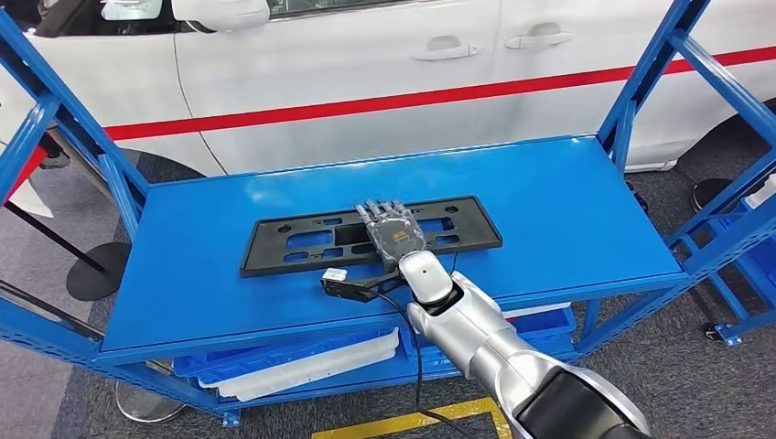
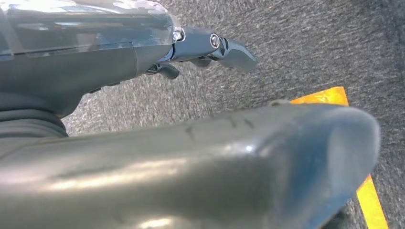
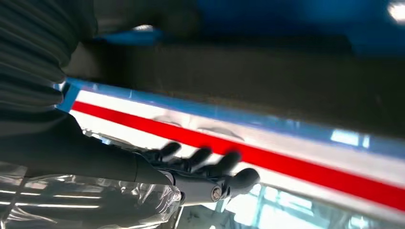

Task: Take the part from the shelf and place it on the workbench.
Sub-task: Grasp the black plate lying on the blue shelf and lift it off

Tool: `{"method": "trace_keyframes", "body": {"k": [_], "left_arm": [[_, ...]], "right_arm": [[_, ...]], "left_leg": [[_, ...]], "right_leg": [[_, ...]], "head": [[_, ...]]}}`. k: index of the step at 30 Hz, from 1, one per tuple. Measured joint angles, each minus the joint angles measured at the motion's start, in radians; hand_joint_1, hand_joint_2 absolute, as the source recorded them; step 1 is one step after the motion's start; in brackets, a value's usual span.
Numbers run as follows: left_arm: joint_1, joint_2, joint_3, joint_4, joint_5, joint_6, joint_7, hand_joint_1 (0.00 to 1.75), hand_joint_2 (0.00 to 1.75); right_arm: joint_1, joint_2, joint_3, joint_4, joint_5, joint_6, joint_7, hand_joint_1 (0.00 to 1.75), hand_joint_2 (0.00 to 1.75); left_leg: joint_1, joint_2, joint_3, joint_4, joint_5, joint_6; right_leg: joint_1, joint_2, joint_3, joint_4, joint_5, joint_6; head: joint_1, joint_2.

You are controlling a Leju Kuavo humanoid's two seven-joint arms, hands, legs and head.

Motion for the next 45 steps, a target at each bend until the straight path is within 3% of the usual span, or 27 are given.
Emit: {"method": "trace_keyframes", "body": {"k": [1,2,4,6,10,12,14,16,17,18,19,21,23,26,28,31,33,34,36,38,42,43,45], "left_arm": [[0.001,0.0,0.001,0.0,0.002,0.003,0.003,0.0,0.0],[0.002,0.0,0.001,0.0,0.003,0.005,0.005,0.0,0.0],[0.002,0.0,0.003,0.0,0.004,0.008,0.01,0.0,0.0],[0.001,0.0,0.003,0.0,0.004,0.009,0.016,0.0,0.0],[0.001,-0.001,0.004,0.0,0.005,0.009,0.023,0.0,0.0],[0.002,-0.004,0.004,0.0,0.005,0.007,0.024,0.0,0.0],[-0.001,-0.005,0.004,0.0,0.006,0.001,0.037,0.0,0.0],[-0.005,-0.007,0.004,0.0,0.008,-0.009,0.065,0.0,0.0],[-0.006,-0.008,0.004,0.0,0.009,-0.013,0.078,0.0,0.0],[-0.007,-0.008,0.004,0.0,0.01,-0.014,0.085,0.0,0.0],[-0.007,-0.009,0.004,0.0,0.011,-0.015,0.089,0.0,0.0],[-0.01,-0.01,0.004,0.0,0.013,-0.016,0.091,0.0,0.0],[-0.013,-0.011,0.004,0.0,0.017,-0.015,0.092,0.0,0.0],[-0.015,-0.011,0.004,0.0,0.024,-0.014,0.092,0.0,0.0],[-0.016,-0.011,0.004,0.0,0.024,-0.013,0.091,0.0,0.0],[-0.016,-0.011,0.004,0.0,0.026,-0.012,0.09,0.0,0.0],[-0.015,-0.011,0.004,0.0,0.03,-0.011,0.089,0.0,0.0],[-0.014,-0.011,0.005,0.0,0.032,-0.01,0.087,0.0,0.0],[-0.014,-0.01,0.008,0.0,0.036,-0.005,0.082,0.0,0.0],[-0.015,-0.009,0.011,0.0,0.038,-0.003,0.074,0.0,0.0],[-0.013,-0.004,0.013,0.0,0.039,0.002,0.059,0.0,0.0],[-0.012,-0.004,0.014,0.0,0.039,0.004,0.056,0.0,0.0],[-0.012,-0.003,0.015,0.0,0.037,0.008,0.05,0.0,0.0]], "right_arm": [[-0.008,0.001,0.002,0.019,0.002,0.007,0.004,1.75,1.75],[-0.016,0.004,0.003,0.036,0.004,0.013,0.007,1.75,1.75],[-0.032,0.01,0.004,0.061,0.003,0.02,0.009,1.75,1.75],[-0.048,0.018,0.004,0.083,-0.001,0.024,0.008,1.75,1.75],[-0.058,0.028,0.004,0.113,-0.01,0.027,0.001,1.75,1.75],[-0.06,0.031,0.004,0.119,-0.014,0.026,-0.003,1.75,1.75],[-0.06,0.032,0.004,0.125,-0.021,0.023,-0.01,1.75,1.75],[-0.059,0.034,0.004,0.133,-0.034,0.014,-0.021,1.75,1.75],[-0.059,0.034,0.004,0.137,-0.042,0.008,-0.027,1.75,1.75],[-0.058,0.035,0.003,0.139,-0.051,0.002,-0.035,1.75,1.75],[-0.058,0.036,0.001,0.141,-0.06,-0.005,-0.042,1.75,1.75],[-0.058,0.039,-0.009,0.138,-0.093,-0.023,-0.069,1.75,1.75],[-0.055,0.043,-0.025,0.123,-0.144,-0.05,-0.109,1.75,1.75],[-0.04,0.045,-0.06,0.062,-0.226,-0.078,-0.16,1.75,1.75],[-0.034,0.045,-0.081,0.01,-0.256,-0.079,-0.172,1.75,1.75],[-0.018,0.044,-0.102,-0.044,-0.287,-0.091,-0.191,1.75,1.75],[0.003,0.04,-0.114,-0.083,-0.321,-0.117,-0.215,1.75,1.75],[0.019,0.036,-0.124,-0.122,-0.344,-0.134,-0.228,1.75,1.75],[0.056,0.025,-0.156,-0.253,-0.395,-0.169,-0.25,1.75,1.75],[0.078,0.014,-0.192,-0.4,-0.427,-0.199,-0.263,1.75,1.75],[0.128,-0.011,-0.259,-0.677,-0.453,-0.224,-0.279,1.75,1.75],[0.139,-0.016,-0.276,-0.739,-0.462,-0.223,-0.283,1.75,1.75],[0.155,-0.026,-0.308,-0.839,-0.478,-0.222,-0.289,1.75,1.75]], "left_leg": [[0.0,0.0,-0.013,0.023,0.002,0.0],[0.0,0.0,-0.006,0.004,0.024,0.002],[-0.001,0.0,0.056,-0.135,0.099,0.011],[-0.005,0.0,0.111,-0.255,0.141,0.023],[-0.007,-0.003,0.121,-0.283,0.149,0.042],[-0.003,-0.001,0.124,-0.292,0.155,0.052],[-0.003,0.0,0.125,-0.294,0.157,0.057],[-0.003,0.0,0.123,-0.293,0.156,0.06],[-0.004,-0.001,0.123,-0.293,0.156,0.061],[-0.004,-0.001,0.124,-0.292,0.155,0.061],[-0.004,-0.002,0.125,-0.29,0.154,0.06],[-0.005,-0.004,0.126,-0.284,0.149,0.054],[-0.009,-0.004,0.122,-0.276,0.144,0.045],[-0.007,-0.003,0.119,-0.273,0.14,0.028],[-0.004,-0.001,0.106,-0.239,0.115,0.016],[0.0,-0.001,0.027,-0.063,0.027,0.003],[0.001,-0.001,-0.009,0.008,0.014,-0.001],[0.002,-0.001,0.0,-0.012,0.037,-0.001],[0.003,-0.001,0.061,-0.144,0.106,0.004],[-0.001,-0.001,0.109,-0.25,0.14,0.014],[-0.003,-0.005,0.113,-0.272,0.143,0.041],[-0.001,-0.005,0.115,-0.276,0.145,0.048],[-0.001,-0.004,0.116,-0.281,0.148,0.058]], "right_leg": [[0.001,0.0,0.0,0.0,0.0,0.0],[0.001,0.0,0.001,0.001,0.0,0.0],[0.002,0.003,0.003,0.002,-0.002,0.002],[0.004,0.005,0.002,0.004,-0.003,0.009],[0.006,0.005,0.0,0.002,-0.001,0.032],[0.005,0.005,-0.007,0.019,-0.016,0.04],[0.003,0.004,-0.046,0.103,-0.066,0.046],[0.002,0.004,-0.112,0.241,-0.123,0.05],[0.001,0.004,-0.134,0.284,-0.132,0.052],[0.0,0.004,-0.137,0.288,-0.12,0.052],[-0.001,0.004,-0.121,0.254,-0.093,0.052],[-0.002,0.002,-0.051,0.114,-0.028,0.046],[0.001,0.003,-0.009,0.023,-0.002,0.037],[0.005,0.006,-0.007,0.01,-0.002,0.02],[0.002,0.006,-0.004,0.004,0.002,0.009],[0.0,0.005,-0.003,0.002,0.002,0.001],[0.0,0.005,-0.002,0.003,0.002,0.001],[0.0,0.006,-0.002,0.004,0.001,0.001],[0.0,0.007,-0.002,0.009,-0.003,0.006],[0.003,0.007,-0.007,0.013,-0.005,0.015],[0.004,0.005,-0.011,0.015,-0.008,0.038],[0.003,0.004,-0.019,0.034,-0.023,0.043],[0.001,0.004,-0.063,0.132,-0.081,0.048]], "head": [[0.0,0.0],[0.0,0.0],[0.0,0.0],[0.0,0.0],[0.0,0.0],[0.0,0.0],[0.0,0.0],[0.0,0.0],[0.0,0.0],[0.0,0.0],[0.0,0.0],[0.0,0.0],[0.0,0.0],[0.0,0.0],[0.0,0.0],[0.0,0.0],[0.0,0.0],[0.0,0.0],[0.0,0.0],[0.0,0.0],[0.0,0.0],[0.0,0.0],[0.0,0.0]]}}
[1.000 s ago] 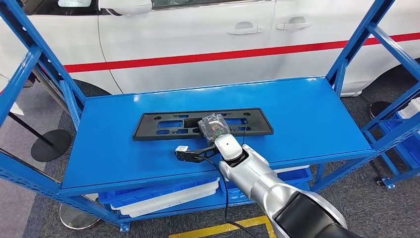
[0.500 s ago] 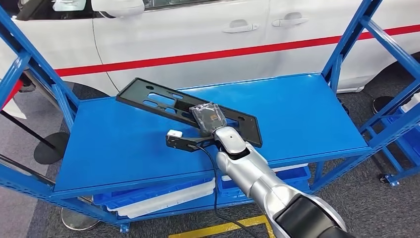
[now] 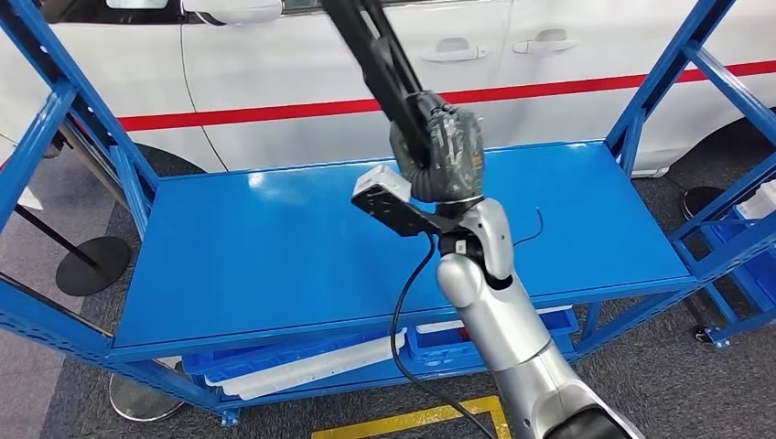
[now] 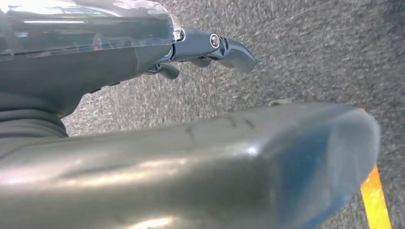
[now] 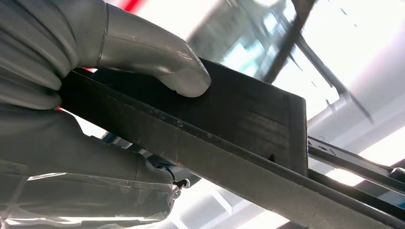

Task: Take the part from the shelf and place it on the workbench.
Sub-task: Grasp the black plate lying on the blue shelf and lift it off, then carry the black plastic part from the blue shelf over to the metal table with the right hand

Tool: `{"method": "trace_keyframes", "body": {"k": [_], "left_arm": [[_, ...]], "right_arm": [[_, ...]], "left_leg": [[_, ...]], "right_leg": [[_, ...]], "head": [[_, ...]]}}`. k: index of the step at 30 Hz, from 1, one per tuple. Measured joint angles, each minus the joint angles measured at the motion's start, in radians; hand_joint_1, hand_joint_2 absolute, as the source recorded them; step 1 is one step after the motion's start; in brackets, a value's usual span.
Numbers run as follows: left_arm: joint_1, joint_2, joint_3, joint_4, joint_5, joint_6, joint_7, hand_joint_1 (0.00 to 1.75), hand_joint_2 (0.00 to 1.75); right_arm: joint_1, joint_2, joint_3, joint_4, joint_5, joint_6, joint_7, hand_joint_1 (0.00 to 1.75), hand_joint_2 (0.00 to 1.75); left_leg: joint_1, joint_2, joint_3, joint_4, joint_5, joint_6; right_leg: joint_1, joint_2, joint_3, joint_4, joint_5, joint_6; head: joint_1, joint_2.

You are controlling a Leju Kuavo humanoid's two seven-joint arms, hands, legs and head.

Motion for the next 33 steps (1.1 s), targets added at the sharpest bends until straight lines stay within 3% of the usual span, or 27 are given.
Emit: {"method": "trace_keyframes", "body": {"k": [2,3,4,6,8,10,13,15,17,18,19,20,22,24,28,30,33], "left_arm": [[0.0,0.0,0.0,0.0,-0.003,0.003,-0.007,0.0,0.0],[0.001,0.0,0.0,0.0,-0.006,0.007,-0.014,0.0,0.0],[0.002,0.0,0.0,0.0,-0.009,0.013,-0.022,0.0,0.0],[0.003,0.0,0.0,0.0,-0.017,0.026,-0.042,0.0,0.0],[0.004,0.0,0.0,0.0,-0.022,0.033,-0.059,0.0,0.0],[0.006,-0.001,-0.001,0.0,-0.023,0.034,-0.073,0.0,0.0],[0.009,-0.001,-0.002,0.0,-0.022,0.025,-0.084,0.0,0.0],[0.009,0.0,-0.004,0.0,-0.026,0.019,-0.084,0.0,0.0],[0.009,0.001,-0.009,0.0,-0.032,0.015,-0.08,0.0,0.0],[0.01,0.001,-0.012,0.0,-0.035,0.013,-0.076,0.0,0.0],[0.011,0.002,-0.015,0.0,-0.036,0.012,-0.072,0.0,0.0],[0.011,0.003,-0.017,0.0,-0.037,0.012,-0.069,0.0,0.0],[0.01,0.005,-0.019,0.0,-0.036,0.015,-0.064,0.0,0.0],[0.008,0.008,-0.02,0.0,-0.033,0.019,-0.06,0.0,0.0],[0.008,0.01,-0.02,0.0,-0.027,0.027,-0.046,0.0,0.0],[0.008,0.011,-0.02,0.0,-0.023,0.032,-0.04,0.0,0.0],[0.008,0.011,-0.019,0.0,-0.014,0.037,-0.038,0.0,0.0]], "right_arm": [[0.026,-0.011,-0.029,-0.086,-0.011,-0.002,-0.006,1.75,1.75],[0.045,-0.015,-0.041,-0.125,-0.014,-0.004,-0.01,1.75,1.75],[0.064,-0.02,-0.051,-0.164,-0.017,-0.006,-0.015,1.75,1.75],[0.095,-0.025,-0.065,-0.231,-0.024,-0.014,-0.028,1.75,1.75],[0.127,-0.028,-0.071,-0.289,-0.048,-0.027,-0.045,1.75,1.75],[0.17,-0.037,-0.076,-0.343,-0.106,-0.05,-0.073,1.75,1.75],[0.233,-0.06,-0.084,-0.407,-0.249,-0.084,-0.132,1.75,1.75],[0.274,-0.075,-0.086,-0.443,-0.349,-0.086,-0.179,1.75,1.75],[0.317,-0.094,-0.087,-0.478,-0.447,-0.065,-0.236,1.75,1.75],[0.34,-0.105,-0.088,-0.495,-0.501,-0.05,-0.266,1.75,1.75],[0.362,-0.115,-0.09,-0.511,-0.553,-0.036,-0.293,1.75,1.75],[0.382,-0.122,-0.093,-0.527,-0.602,-0.024,-0.316,1.75,1.75],[0.412,-0.131,-0.103,-0.556,-0.682,-0.012,-0.352,1.75,1.75],[0.433,-0.135,-0.118,-0.58,-0.734,-0.01,-0.375,1.75,1.75],[0.479,-0.138,-0.142,-0.611,-0.788,-0.001,-0.405,1.75,1.75],[0.496,-0.141,-0.15,-0.619,-0.808,0.01,-0.415,1.75,1.75],[0.522,-0.145,-0.158,-0.621,-0.829,0.026,-0.428,1.75,1.75]], "left_leg": [[-0.002,0.0,0.0,0.001,-0.001,0.005],[-0.002,0.0,0.0,0.002,-0.002,0.005],[-0.002,-0.001,0.0,0.004,-0.004,0.005],[-0.003,-0.002,0.002,0.007,-0.008,0.003],[-0.006,-0.002,0.003,0.011,-0.013,-0.004],[-0.009,-0.001,0.003,0.012,-0.016,-0.013],[-0.008,0.0,0.002,0.018,-0.026,-0.029],[-0.007,0.001,-0.027,0.09,-0.072,-0.041],[-0.005,0.002,-0.087,0.224,-0.136,-0.048],[-0.004,0.002,-0.111,0.276,-0.152,-0.049],[-0.004,0.002,-0.119,0.293,-0.149,-0.048],[-0.004,0.002,-0.109,0.271,-0.127,-0.045],[-0.007,0.002,-0.043,0.136,-0.059,-0.032],[-0.013,0.002,0.011,0.027,-0.025,-0.018],[-0.014,0.002,0.025,-0.006,-0.014,-0.002],[-0.008,0.005,0.027,-0.018,-0.001,0.008],[-0.01,0.006,0.017,-0.016,0.005,0.012]], "right_leg": [[0.0,0.0,-0.058,0.123,-0.051,0.003],[-0.001,0.0,-0.072,0.15,-0.054,0.003],[-0.001,0.0,-0.07,0.144,-0.039,0.002],[-0.001,0.0,-0.019,0.04,0.023,-0.002],[0.003,0.0,0.038,-0.076,0.064,-0.009],[0.007,0.0,0.057,-0.117,0.068,-0.017],[0.005,-0.001,0.061,-0.124,0.071,-0.031],[0.0,-0.003,0.064,-0.129,0.072,-0.04],[0.0,-0.004,0.065,-0.129,0.071,-0.045],[0.0,-0.004,0.065,-0.128,0.07,-0.046],[0.001,-0.003,0.066,-0.127,0.07,-0.046],[0.002,-0.003,0.067,-0.127,0.069,-0.046],[0.004,-0.002,0.072,-0.127,0.067,-0.044],[0.006,-0.001,0.073,-0.126,0.065,-0.037],[0.004,-0.002,0.073,-0.121,0.061,-0.015],[0.003,-0.002,0.052,-0.068,0.016,-0.004],[-0.005,-0.002,-0.014,0.102,-0.077,0.01]], "head": [[0.0,0.0],[0.0,0.0],[0.0,0.0],[0.0,0.0],[0.0,0.0],[0.0,0.0],[0.0,0.0],[0.0,0.0],[0.0,0.0],[0.0,0.0],[0.0,0.0],[0.0,0.0],[0.0,0.0],[0.0,0.0],[0.0,0.0],[0.0,0.0],[0.0,0.0]]}}
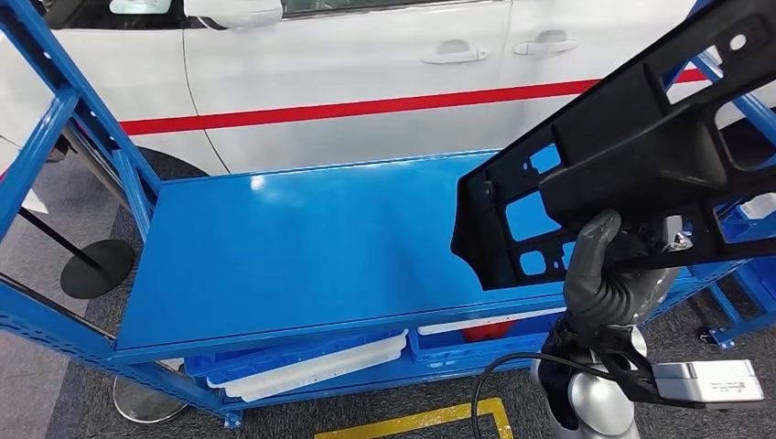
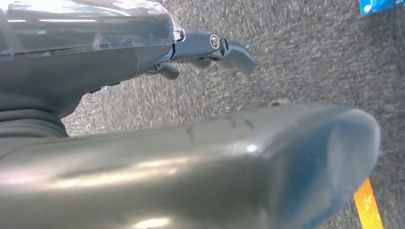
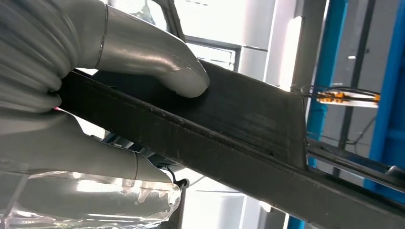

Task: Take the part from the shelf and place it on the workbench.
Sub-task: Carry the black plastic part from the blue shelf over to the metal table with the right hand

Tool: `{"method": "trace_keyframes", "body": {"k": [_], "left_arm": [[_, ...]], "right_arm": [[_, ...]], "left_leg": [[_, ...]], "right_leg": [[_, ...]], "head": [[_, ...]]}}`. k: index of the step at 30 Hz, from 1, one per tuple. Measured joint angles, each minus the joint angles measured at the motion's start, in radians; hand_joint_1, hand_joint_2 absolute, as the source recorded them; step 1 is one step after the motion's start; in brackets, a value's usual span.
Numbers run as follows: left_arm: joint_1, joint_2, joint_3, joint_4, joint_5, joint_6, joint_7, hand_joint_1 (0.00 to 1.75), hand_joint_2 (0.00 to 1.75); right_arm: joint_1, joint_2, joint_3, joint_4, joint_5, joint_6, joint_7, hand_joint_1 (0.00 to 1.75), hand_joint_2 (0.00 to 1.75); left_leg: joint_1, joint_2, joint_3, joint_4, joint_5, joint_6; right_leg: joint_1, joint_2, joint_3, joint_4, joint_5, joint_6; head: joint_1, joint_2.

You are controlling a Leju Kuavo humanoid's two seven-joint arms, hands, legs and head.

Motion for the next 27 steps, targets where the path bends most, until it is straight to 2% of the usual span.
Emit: {"method": "trace_keyframes", "body": {"k": [1,2,4,5,6,7,10,11,12,13,15,16,17,18,20,21,22,23,25,26,27], "left_arm": [[0.001,0.0,0.0,0.0,0.004,0.002,0.001,0.0,0.0],[0.002,0.0,0.0,0.0,0.007,0.003,0.002,0.0,0.0],[0.002,0.0,0.001,0.0,0.014,0.005,0.005,0.0,0.0],[0.001,0.0,0.001,0.0,0.016,0.007,0.007,0.0,0.0],[0.001,0.0,0.001,0.0,0.019,0.01,0.009,0.0,0.0],[0.001,0.001,0.002,0.0,0.023,0.013,0.012,0.0,0.0],[0.005,0.006,0.006,0.0,0.03,0.0,0.005,0.0,0.0],[0.008,0.011,0.007,0.0,0.032,-0.017,-0.006,0.0,0.0],[0.01,0.019,0.007,0.0,0.033,-0.036,-0.018,0.0,0.0],[0.012,0.027,0.008,0.0,0.035,-0.053,-0.027,0.0,0.0],[0.013,0.038,0.008,0.0,0.039,-0.069,-0.037,0.0,0.0],[0.014,0.044,0.009,0.0,0.042,-0.071,-0.039,0.0,0.0],[0.014,0.047,0.009,0.0,0.044,-0.072,-0.041,0.0,0.0],[0.016,0.051,0.01,0.0,0.047,-0.072,-0.042,0.0,0.0],[0.017,0.058,0.015,0.0,0.055,-0.072,-0.045,0.0,0.0],[0.019,0.062,0.019,0.0,0.059,-0.073,-0.047,0.0,0.0],[0.019,0.065,0.022,0.0,0.063,-0.073,-0.049,0.0,0.0],[0.02,0.068,0.025,0.0,0.067,-0.073,-0.05,0.0,0.0],[0.02,0.07,0.029,0.0,0.073,-0.073,-0.051,0.0,0.0],[0.02,0.07,0.031,0.0,0.075,-0.073,-0.051,0.0,0.0],[0.02,0.07,0.033,0.0,0.078,-0.072,-0.05,0.0,0.0]], "right_arm": [[0.01,-0.001,-0.002,0.001,-0.006,0.005,-0.004,1.75,1.75],[0.017,-0.003,-0.002,0.001,-0.013,0.01,-0.008,1.75,1.75],[0.024,-0.004,-0.003,0.002,-0.026,0.019,-0.018,1.75,1.75],[0.027,-0.004,-0.002,0.003,-0.033,0.023,-0.023,1.75,1.75],[0.031,-0.004,-0.002,0.004,-0.039,0.026,-0.029,1.75,1.75],[0.036,-0.004,-0.002,0.005,-0.044,0.03,-0.034,1.75,1.75],[0.052,-0.006,0.002,0.01,-0.053,0.038,-0.049,1.75,1.75],[0.055,-0.006,0.006,0.011,-0.053,0.039,-0.054,1.75,1.75],[0.058,-0.006,0.012,0.012,-0.052,0.039,-0.059,1.75,1.75],[0.063,-0.006,0.018,0.012,-0.05,0.039,-0.063,1.75,1.75],[0.077,-0.006,0.027,0.012,-0.046,0.038,-0.068,1.75,1.75],[0.084,-0.006,0.031,0.012,-0.047,0.039,-0.071,1.75,1.75],[0.091,-0.006,0.033,0.012,-0.053,0.04,-0.074,1.75,1.75],[0.098,-0.007,0.035,0.012,-0.065,0.046,-0.078,1.75,1.75],[0.114,-0.009,0.037,0.011,-0.1,0.066,-0.09,1.75,1.75],[0.124,-0.01,0.037,0.01,-0.118,0.077,-0.099,1.75,1.75],[0.135,-0.011,0.037,0.01,-0.132,0.086,-0.107,1.75,1.75],[0.147,-0.012,0.037,0.01,-0.143,0.093,-0.116,1.75,1.75],[0.177,-0.014,0.034,0.009,-0.159,0.105,-0.13,1.75,1.75],[0.193,-0.016,0.029,0.008,-0.167,0.111,-0.137,1.75,1.75],[0.21,-0.017,0.021,0.007,-0.175,0.116,-0.143,1.75,1.75]], "left_leg": [[0.001,0.0,-0.004,0.003,0.001,-0.001],[0.002,0.0,-0.008,0.007,0.002,-0.002],[0.004,-0.001,-0.018,0.019,0.002,-0.007],[0.004,-0.002,-0.023,0.026,0.001,-0.012],[0.002,-0.003,-0.029,0.032,0.002,-0.019],[0.001,-0.003,-0.032,0.036,0.003,-0.025],[0.002,-0.005,-0.038,0.037,0.008,-0.045],[0.004,-0.005,-0.045,0.05,-0.008,-0.052],[0.006,-0.004,-0.059,0.082,-0.038,-0.057],[0.008,-0.004,-0.078,0.135,-0.081,-0.061],[0.009,-0.003,-0.119,0.266,-0.162,-0.067],[0.009,-0.003,-0.123,0.305,-0.182,-0.067],[0.009,-0.004,-0.107,0.305,-0.184,-0.065],[0.008,-0.005,-0.071,0.263,-0.169,-0.06],[0.004,-0.023,0.035,0.111,-0.13,-0.043],[0.0,-0.035,0.072,0.05,-0.116,-0.034],[-0.004,-0.042,0.093,0.014,-0.109,-0.027],[-0.009,-0.044,0.095,0.005,-0.106,-0.023],[-0.01,-0.027,0.091,-0.001,-0.086,-0.014],[-0.008,-0.017,0.088,-0.008,-0.075,-0.008],[-0.004,-0.006,0.081,-0.016,-0.063,-0.001]], "right_leg": [[-0.003,0.0,-0.006,0.026,-0.005,0.004],[-0.007,-0.001,0.005,0.015,0.008,0.007],[-0.014,-0.001,0.071,-0.099,0.061,0.011],[-0.014,0.0,0.101,-0.156,0.081,0.01],[-0.013,0.002,0.12,-0.195,0.093,0.005],[-0.011,0.003,0.126,-0.212,0.096,-0.001],[-0.008,0.003,0.117,-0.213,0.111,-0.026],[-0.009,0.002,0.112,-0.215,0.117,-0.035],[-0.01,0.0,0.105,-0.217,0.125,-0.043],[-0.009,-0.002,0.096,-0.218,0.132,-0.049],[-0.005,-0.004,0.075,-0.217,0.147,-0.053],[-0.003,-0.004,0.064,-0.217,0.155,-0.054],[0.0,-0.001,0.053,-0.216,0.164,-0.053],[0.002,0.004,0.043,-0.216,0.172,-0.052],[0.005,0.015,0.027,-0.217,0.19,-0.047],[0.006,0.02,0.022,-0.218,0.199,-0.043],[0.005,0.024,0.018,-0.219,0.207,-0.038],[0.004,0.029,0.017,-0.222,0.215,-0.032],[0.001,0.039,0.016,-0.227,0.228,-0.02],[0.002,0.039,0.011,-0.221,0.219,-0.015],[0.002,0.035,0.001,-0.199,0.192,-0.011]], "head": [[0.0,0.0],[0.0,0.0],[0.0,0.0],[0.0,0.0],[0.0,0.0],[0.0,0.0],[0.0,0.0],[0.0,0.0],[0.0,0.0],[0.0,0.0],[0.0,0.0],[0.0,0.0],[0.0,0.0],[0.0,0.0],[0.0,0.0],[0.0,0.0],[0.0,0.0],[0.0,0.0],[0.0,0.0],[0.0,0.0],[0.0,0.0]]}}
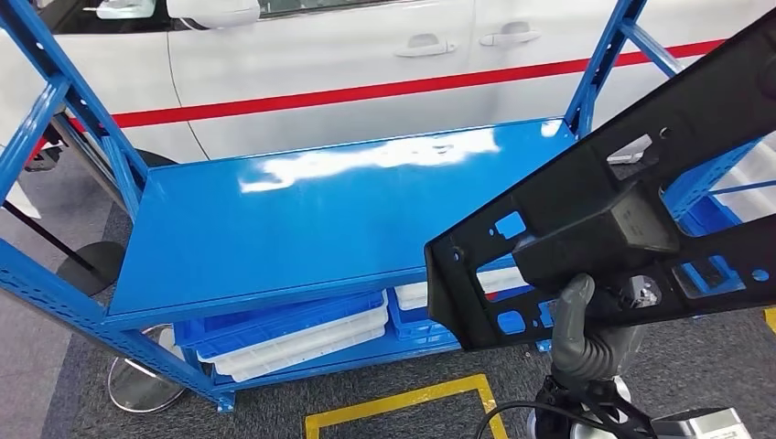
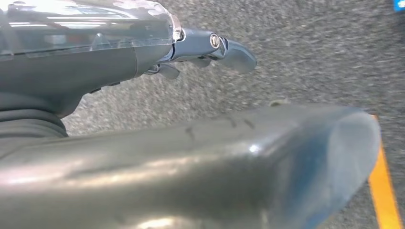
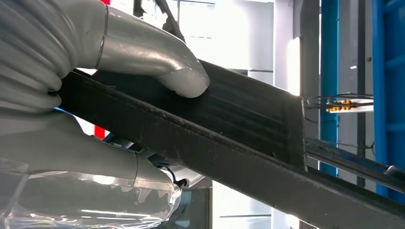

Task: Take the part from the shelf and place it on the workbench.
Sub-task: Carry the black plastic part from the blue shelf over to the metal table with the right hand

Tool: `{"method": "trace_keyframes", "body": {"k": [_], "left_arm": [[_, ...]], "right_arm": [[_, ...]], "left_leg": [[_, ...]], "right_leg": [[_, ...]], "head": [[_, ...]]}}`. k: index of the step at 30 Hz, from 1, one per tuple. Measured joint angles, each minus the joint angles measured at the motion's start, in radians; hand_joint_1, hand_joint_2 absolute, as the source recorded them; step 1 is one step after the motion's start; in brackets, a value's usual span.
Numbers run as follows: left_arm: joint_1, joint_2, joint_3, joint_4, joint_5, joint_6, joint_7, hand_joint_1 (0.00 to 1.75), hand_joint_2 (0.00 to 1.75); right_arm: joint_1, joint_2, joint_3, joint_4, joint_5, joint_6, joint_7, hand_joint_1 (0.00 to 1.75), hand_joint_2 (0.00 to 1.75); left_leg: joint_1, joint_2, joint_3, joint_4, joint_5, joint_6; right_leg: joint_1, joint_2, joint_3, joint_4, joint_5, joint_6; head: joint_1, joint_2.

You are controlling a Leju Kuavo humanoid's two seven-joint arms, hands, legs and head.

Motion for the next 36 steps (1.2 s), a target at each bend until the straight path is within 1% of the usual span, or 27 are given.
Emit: {"method": "trace_keyframes", "body": {"k": [1,3,4,5,6,7,8,10,11,13,14,15,17,18,19,20,21,22,24,26,28,29,31,32,34,35,36], "left_arm": [[0.001,0.0,0.001,0.0,0.004,0.001,0.002,0.0,0.0],[0.003,0.001,0.007,0.0,0.015,0.005,0.007,0.0,0.0],[0.004,0.002,0.012,0.0,0.02,0.009,0.011,0.0,0.0],[0.005,0.002,0.016,0.0,0.025,0.013,0.014,0.0,0.0],[0.005,0.002,0.019,0.0,0.028,0.017,0.018,0.0,0.0],[0.005,0.002,0.021,0.0,0.032,0.022,0.021,0.0,0.0],[0.005,0.003,0.024,0.0,0.035,0.026,0.023,0.0,0.0],[0.006,0.005,0.031,0.0,0.044,0.033,0.028,0.0,0.0],[0.006,0.006,0.034,0.0,0.047,0.036,0.03,0.0,0.0],[0.005,0.007,0.039,0.0,0.048,0.04,0.041,0.0,0.0],[0.005,0.008,0.041,0.0,0.048,0.042,0.048,0.0,0.0],[0.006,0.009,0.042,0.0,0.048,0.044,0.055,0.0,0.0],[0.008,0.01,0.042,0.0,0.048,0.047,0.07,0.0,0.0],[0.01,0.01,0.042,0.001,0.048,0.048,0.076,0.0,0.0],[0.011,0.01,0.042,0.001,0.047,0.049,0.082,0.0,0.0],[0.012,0.01,0.042,0.001,0.048,0.049,0.086,0.0,0.0],[0.012,0.01,0.042,0.001,0.048,0.049,0.088,0.0,0.0],[0.013,0.01,0.042,0.001,0.048,0.048,0.089,0.0,0.0],[0.013,0.013,0.042,0.002,0.049,0.046,0.085,0.0,0.0],[0.013,0.016,0.042,0.003,0.047,0.044,0.074,0.0,0.0],[0.009,0.016,0.042,0.004,0.046,0.04,0.062,0.0,0.0],[0.006,0.015,0.042,0.004,0.046,0.038,0.058,0.0,0.0],[0.004,0.014,0.042,0.004,0.047,0.034,0.052,0.0,0.0],[0.005,0.013,0.042,0.004,0.047,0.032,0.051,0.0,0.0],[0.007,0.013,0.042,0.004,0.046,0.031,0.05,0.0,0.0],[0.007,0.013,0.042,0.004,0.045,0.033,0.053,0.0,0.0],[0.006,0.012,0.042,0.005,0.043,0.036,0.058,0.0,0.0]], "right_arm": [[0.015,-0.001,-0.01,-0.001,-0.008,0.005,-0.006,1.75,1.75],[0.044,-0.003,-0.036,-0.002,-0.024,0.013,-0.016,1.75,1.75],[0.059,-0.003,-0.05,-0.002,-0.033,0.018,-0.019,1.75,1.75],[0.073,-0.004,-0.066,-0.002,-0.042,0.022,-0.021,1.75,1.75],[0.086,-0.004,-0.083,-0.002,-0.05,0.026,-0.022,1.75,1.75],[0.098,-0.004,-0.1,-0.002,-0.058,0.03,-0.023,1.75,1.75],[0.11,-0.004,-0.117,-0.002,-0.065,0.035,-0.023,1.75,1.75],[0.133,-0.002,-0.154,-0.003,-0.082,0.049,-0.023,1.75,1.75],[0.145,0.0,-0.175,-0.003,-0.092,0.059,-0.022,1.75,1.75],[0.171,0.009,-0.221,-0.004,-0.108,0.079,-0.022,1.75,1.75],[0.183,0.016,-0.243,-0.006,-0.113,0.088,-0.023,1.75,1.75],[0.195,0.024,-0.264,-0.008,-0.116,0.096,-0.025,1.75,1.75],[0.215,0.041,-0.295,-0.015,-0.115,0.108,-0.034,1.75,1.75],[0.225,0.05,-0.307,-0.019,-0.111,0.114,-0.04,1.75,1.75],[0.237,0.06,-0.319,-0.024,-0.105,0.122,-0.045,1.75,1.75],[0.25,0.07,-0.331,-0.03,-0.099,0.132,-0.048,1.75,1.75],[0.261,0.08,-0.343,-0.035,-0.093,0.143,-0.051,1.75,1.75],[0.27,0.089,-0.354,-0.042,-0.089,0.154,-0.052,1.75,1.75],[0.281,0.108,-0.376,-0.057,-0.084,0.175,-0.054,1.75,1.75],[0.287,0.128,-0.4,-0.075,-0.082,0.203,-0.055,1.75,1.75],[0.294,0.15,-0.427,-0.094,-0.082,0.234,-0.055,1.75,1.75],[0.298,0.16,-0.44,-0.103,-0.082,0.247,-0.055,1.75,1.75],[0.301,0.175,-0.465,-0.116,-0.083,0.265,-0.055,1.75,1.75],[0.301,0.181,-0.477,-0.12,-0.084,0.274,-0.055,1.75,1.75],[0.302,0.191,-0.498,-0.122,-0.085,0.289,-0.055,1.75,1.75],[0.303,0.197,-0.508,-0.122,-0.084,0.294,-0.055,1.75,1.75],[0.304,0.203,-0.517,-0.123,-0.083,0.299,-0.055,1.75,1.75]], "left_leg": [[0.003,0.011,-0.009,-0.005,0.011,0.005],[0.003,0.029,-0.032,-0.007,0.026,0.009],[0.003,0.04,-0.042,-0.006,0.033,0.008],[0.003,0.052,-0.053,-0.005,0.04,0.005],[0.004,0.063,-0.063,-0.002,0.046,0.002],[0.005,0.075,-0.071,0.002,0.051,-0.001],[0.004,0.085,-0.079,0.009,0.052,-0.006],[0.001,0.103,-0.088,0.027,0.053,-0.016],[-0.001,0.112,-0.09,0.033,0.053,-0.021],[-0.001,0.129,-0.089,0.039,0.053,-0.033],[0.002,0.119,-0.091,0.046,0.044,-0.04],[0.005,0.098,-0.098,0.068,0.023,-0.048],[0.008,0.042,-0.135,0.169,-0.051,-0.057],[0.009,0.028,-0.159,0.237,-0.089,-0.057],[0.009,0.022,-0.177,0.294,-0.112,-0.056],[0.008,0.02,-0.182,0.321,-0.116,-0.053],[0.007,0.017,-0.168,0.307,-0.098,-0.047],[0.006,0.009,-0.138,0.255,-0.065,-0.039],[0.002,-0.035,-0.061,0.113,-0.008,-0.014],[-0.001,-0.072,-0.021,0.035,0.008,-0.002],[-0.002,-0.062,-0.014,0.015,0.01,-0.003],[0.0,-0.048,-0.011,0.003,0.015,-0.002],[0.006,-0.018,-0.005,-0.02,0.026,0.0],[0.007,-0.003,-0.005,-0.024,0.029,0.001],[0.007,0.025,-0.01,-0.022,0.029,0.001],[0.007,0.04,-0.012,-0.019,0.028,-0.001],[0.008,0.053,-0.014,-0.015,0.026,-0.003]], "right_leg": [[-0.001,-0.007,-0.016,0.042,-0.043,0.002],[-0.003,-0.021,-0.052,0.164,-0.133,0.01],[-0.006,-0.025,-0.06,0.217,-0.15,0.015],[-0.009,-0.028,-0.055,0.246,-0.145,0.019],[-0.012,-0.033,-0.032,0.242,-0.123,0.023],[-0.015,-0.044,0.01,0.2,-0.098,0.026],[-0.017,-0.067,0.065,0.133,-0.086,0.028],[-0.01,-0.109,0.154,0.008,-0.101,0.019],[-0.007,-0.119,0.173,-0.025,-0.115,0.011],[-0.004,-0.105,0.171,-0.038,-0.119,-0.011],[-0.005,-0.094,0.168,-0.039,-0.115,-0.02],[-0.006,-0.084,0.164,-0.04,-0.109,-0.028],[-0.007,-0.062,0.153,-0.041,-0.099,-0.041],[-0.005,-0.049,0.147,-0.041,-0.094,-0.044],[-0.002,-0.035,0.142,-0.04,-0.09,-0.046],[0.0,-0.02,0.138,-0.039,-0.087,-0.047],[0.003,-0.004,0.136,-0.038,-0.084,-0.047],[0.006,0.011,0.136,-0.038,-0.082,-0.047],[0.01,0.039,0.135,-0.037,-0.079,-0.045],[0.005,0.062,0.13,-0.037,-0.073,-0.037],[0.0,0.086,0.123,-0.039,-0.065,-0.024],[0.002,0.082,0.119,-0.035,-0.067,-0.019],[0.007,0.039,0.092,0.015,-0.101,-0.011],[0.006,0.007,0.066,0.071,-0.134,-0.009],[0.001,-0.022,0.005,0.195,-0.19,-0.002],[-0.003,-0.028,-0.01,0.227,-0.196,0.002],[-0.007,-0.032,-0.006,0.222,-0.183,0.006]], "head": [[0.0,0.0],[0.0,0.0],[0.0,0.0],[0.0,0.0],[0.0,0.0],[0.0,0.0],[0.0,0.0],[0.0,0.0],[0.0,0.0],[0.0,0.0],[0.0,0.0],[0.0,0.0],[0.0,0.0],[0.0,0.0],[0.0,0.0],[0.0,0.0],[0.0,0.0],[0.0,0.0],[0.0,0.0],[0.0,0.0],[0.0,0.0],[0.0,0.0],[0.0,0.0],[0.0,0.0],[0.0,0.0],[0.0,0.0],[0.0,0.0]]}}
